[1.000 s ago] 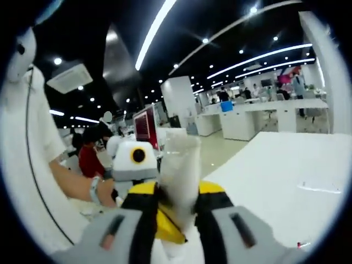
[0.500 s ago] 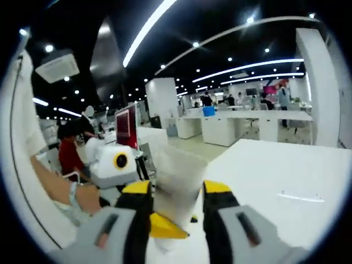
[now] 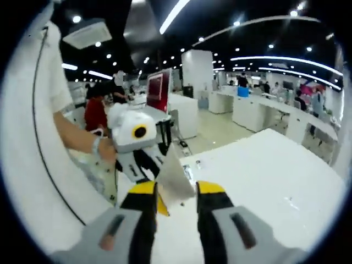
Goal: Arrange the skincare products in the storage area until every visible bottle or jar stands upright without overlapping.
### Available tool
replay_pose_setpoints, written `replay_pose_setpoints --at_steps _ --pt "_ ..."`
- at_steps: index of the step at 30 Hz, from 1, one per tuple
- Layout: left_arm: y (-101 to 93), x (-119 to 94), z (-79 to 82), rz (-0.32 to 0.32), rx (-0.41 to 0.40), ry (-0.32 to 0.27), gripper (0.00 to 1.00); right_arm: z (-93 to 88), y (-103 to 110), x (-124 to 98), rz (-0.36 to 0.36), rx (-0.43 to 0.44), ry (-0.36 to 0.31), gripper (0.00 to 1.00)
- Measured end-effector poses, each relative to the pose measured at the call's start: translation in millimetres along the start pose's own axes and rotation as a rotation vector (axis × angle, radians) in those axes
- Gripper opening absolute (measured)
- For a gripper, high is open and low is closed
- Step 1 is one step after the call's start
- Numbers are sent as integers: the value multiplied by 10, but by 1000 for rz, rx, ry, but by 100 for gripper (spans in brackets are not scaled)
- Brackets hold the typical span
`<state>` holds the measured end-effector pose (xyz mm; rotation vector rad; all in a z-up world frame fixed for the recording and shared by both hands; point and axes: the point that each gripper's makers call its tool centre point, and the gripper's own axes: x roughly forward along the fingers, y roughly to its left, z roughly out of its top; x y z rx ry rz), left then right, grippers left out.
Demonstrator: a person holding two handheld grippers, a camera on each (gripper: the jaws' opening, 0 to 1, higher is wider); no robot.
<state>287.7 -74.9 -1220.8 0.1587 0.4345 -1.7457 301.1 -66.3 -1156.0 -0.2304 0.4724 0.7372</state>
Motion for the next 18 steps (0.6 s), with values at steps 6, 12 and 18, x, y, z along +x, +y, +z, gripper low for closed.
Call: replay_pose_setpoints --at_steps 6,12,18 --pt "-96 51 -106 -21 52 44 14 -73 125 -16 112 -54 124 14" --pt "-223 55 -158 -26 86 60 15 -155 305 -77 237 -72 218 7" --pt "-265 54 -268 -6 99 63 20 -191 457 -10 273 -179 287 2"
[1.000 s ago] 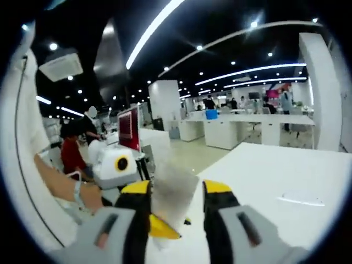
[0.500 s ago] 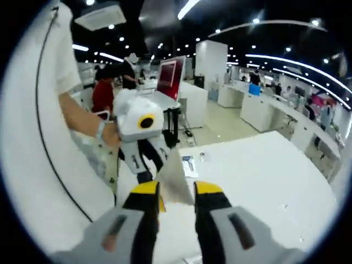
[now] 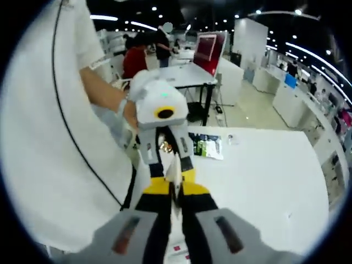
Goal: Arrange the skincare products in the storage area until every visible bottle or jar stands upright without overlapping.
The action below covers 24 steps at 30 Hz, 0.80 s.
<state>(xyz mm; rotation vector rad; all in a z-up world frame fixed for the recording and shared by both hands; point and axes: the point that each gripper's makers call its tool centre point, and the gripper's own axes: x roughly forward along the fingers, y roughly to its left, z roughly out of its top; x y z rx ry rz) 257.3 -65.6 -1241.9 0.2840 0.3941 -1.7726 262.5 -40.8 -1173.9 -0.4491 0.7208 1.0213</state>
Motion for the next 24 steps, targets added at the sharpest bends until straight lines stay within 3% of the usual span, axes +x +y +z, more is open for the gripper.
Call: replay_pose_setpoints --at_steps 4,9,13,16,24 --pt "-20 5 -116 21 4 20 22 -16 43 115 31 -56 67 1" --pt "40 -49 -159 79 -86 -29 24 40 20 196 67 -106 107 1" --pt "109 -81 -177 132 -100 -24 25 88 -53 242 92 -120 135 1" --pt "212 -152 -298 192 -113 13 26 100 -113 254 99 -149 167 1" --pt "325 -340 -444 273 -212 -26 33 25 -347 261 106 -162 213 0"
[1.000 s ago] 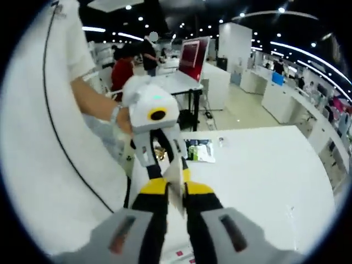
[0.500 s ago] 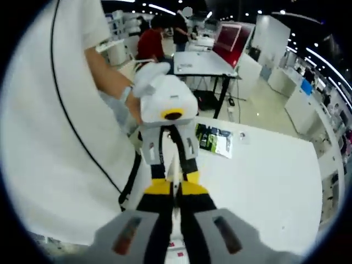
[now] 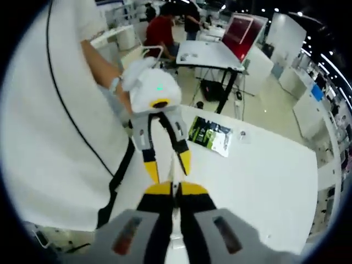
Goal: Arrange the skincare products in the storage area until every visible bottle or jar stands upright without overlapping.
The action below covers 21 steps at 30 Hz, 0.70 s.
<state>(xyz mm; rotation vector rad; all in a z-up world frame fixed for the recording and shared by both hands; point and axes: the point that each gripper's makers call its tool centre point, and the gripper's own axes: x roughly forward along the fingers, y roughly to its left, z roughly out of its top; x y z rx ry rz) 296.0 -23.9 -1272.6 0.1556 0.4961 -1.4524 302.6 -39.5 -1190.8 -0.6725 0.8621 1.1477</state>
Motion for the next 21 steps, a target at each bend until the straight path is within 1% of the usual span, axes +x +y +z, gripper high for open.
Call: replay_pose_setpoints --at_steps 3,6,9,11,12,13,14,18,21 --pt "22 -32 -32 13 -23 -6 35 -93 -83 35 2 6 31 0" --pt "2 -62 -63 17 -32 0 37 -195 -196 43 -1 19 60 1" --pt "-51 -103 -82 14 -38 1 38 -296 -354 21 -17 33 79 1" --pt "-96 -135 -120 9 -57 1 39 -371 -478 6 -32 51 91 1" --pt "-104 -140 -127 9 -61 1 39 -391 -508 1 -37 55 94 1" --pt "-116 -152 -150 8 -72 3 39 -458 -602 -12 -49 66 109 1" --pt "-119 -161 -168 11 -80 5 39 -475 -622 -15 -51 68 113 1" --pt "-96 -195 -193 28 -124 -3 40 -658 -821 -52 -78 84 157 1" --pt "-64 -211 -193 39 -152 -14 40 -794 -968 -93 -88 117 174 1"
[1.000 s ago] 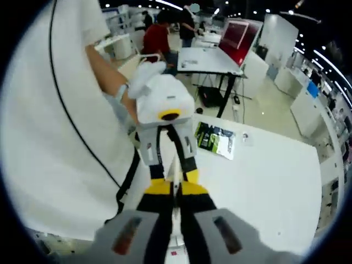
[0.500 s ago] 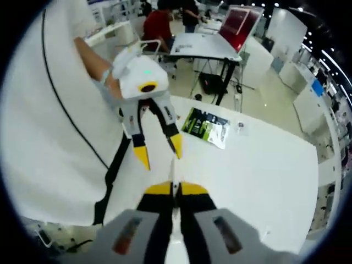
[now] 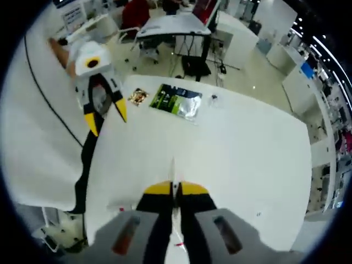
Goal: Arrange the skincare products in the storage area until every visible bottle or jar stands upright without overlapping.
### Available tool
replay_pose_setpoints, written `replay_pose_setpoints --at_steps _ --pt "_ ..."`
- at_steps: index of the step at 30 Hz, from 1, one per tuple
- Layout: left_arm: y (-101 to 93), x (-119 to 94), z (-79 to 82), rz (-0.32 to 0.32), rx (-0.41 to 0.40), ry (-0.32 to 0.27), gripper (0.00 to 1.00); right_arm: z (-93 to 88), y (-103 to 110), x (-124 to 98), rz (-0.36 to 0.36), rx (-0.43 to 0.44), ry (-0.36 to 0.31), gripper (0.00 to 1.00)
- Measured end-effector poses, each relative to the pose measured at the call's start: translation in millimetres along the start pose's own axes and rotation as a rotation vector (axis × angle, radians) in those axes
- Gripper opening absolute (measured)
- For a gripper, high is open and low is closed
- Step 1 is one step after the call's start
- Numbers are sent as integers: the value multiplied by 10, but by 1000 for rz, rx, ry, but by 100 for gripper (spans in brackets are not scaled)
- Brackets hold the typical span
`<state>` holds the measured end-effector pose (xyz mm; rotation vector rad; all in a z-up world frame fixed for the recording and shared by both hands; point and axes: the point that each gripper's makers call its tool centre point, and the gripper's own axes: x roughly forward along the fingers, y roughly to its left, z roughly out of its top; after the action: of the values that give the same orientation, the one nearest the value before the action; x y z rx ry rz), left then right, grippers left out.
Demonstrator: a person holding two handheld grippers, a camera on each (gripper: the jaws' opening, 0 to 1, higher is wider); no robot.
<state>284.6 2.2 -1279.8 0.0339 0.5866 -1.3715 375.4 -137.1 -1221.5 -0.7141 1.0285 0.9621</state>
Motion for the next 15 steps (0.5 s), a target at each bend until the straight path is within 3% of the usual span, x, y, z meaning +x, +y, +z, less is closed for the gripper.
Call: replay_pose_setpoints --at_steps 11,15 --pt "48 -37 69 4 -19 -19 45 -308 -455 -61 -42 64 37 1" --pt "62 -87 142 4 -62 -67 48 -413 -598 -39 -48 82 52 1"
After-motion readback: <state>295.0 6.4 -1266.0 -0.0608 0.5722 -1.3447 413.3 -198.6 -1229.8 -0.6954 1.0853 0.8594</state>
